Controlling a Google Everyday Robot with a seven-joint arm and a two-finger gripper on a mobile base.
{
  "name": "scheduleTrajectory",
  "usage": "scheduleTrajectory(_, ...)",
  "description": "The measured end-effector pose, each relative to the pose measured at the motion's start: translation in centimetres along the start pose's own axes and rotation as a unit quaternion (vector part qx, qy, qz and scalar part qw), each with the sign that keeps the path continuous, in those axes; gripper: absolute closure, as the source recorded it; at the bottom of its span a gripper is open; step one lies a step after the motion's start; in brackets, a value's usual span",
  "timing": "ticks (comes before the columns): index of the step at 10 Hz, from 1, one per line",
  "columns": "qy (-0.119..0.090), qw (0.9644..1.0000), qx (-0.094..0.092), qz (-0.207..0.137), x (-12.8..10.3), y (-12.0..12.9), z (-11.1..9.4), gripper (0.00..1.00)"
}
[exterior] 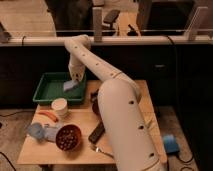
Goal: Place sponge in tray
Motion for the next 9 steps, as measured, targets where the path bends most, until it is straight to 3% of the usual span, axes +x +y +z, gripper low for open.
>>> scheduleTrajectory(1, 0.002, 1.0, 0.001, 0.0, 0.07, 0.02, 0.0, 0.52)
scheduleTrajectory(2, 0.006, 1.0, 0.003, 0.003, 0.23, 0.03, -0.08, 0.38)
scheduleTrajectory(4, 0.008, 0.9999, 0.004, 0.006, 0.39, 0.02, -0.12, 0.23)
scheduleTrajectory(9, 0.012, 0.9999, 0.002, 0.008, 0.92, -0.17, -0.2, 0.2)
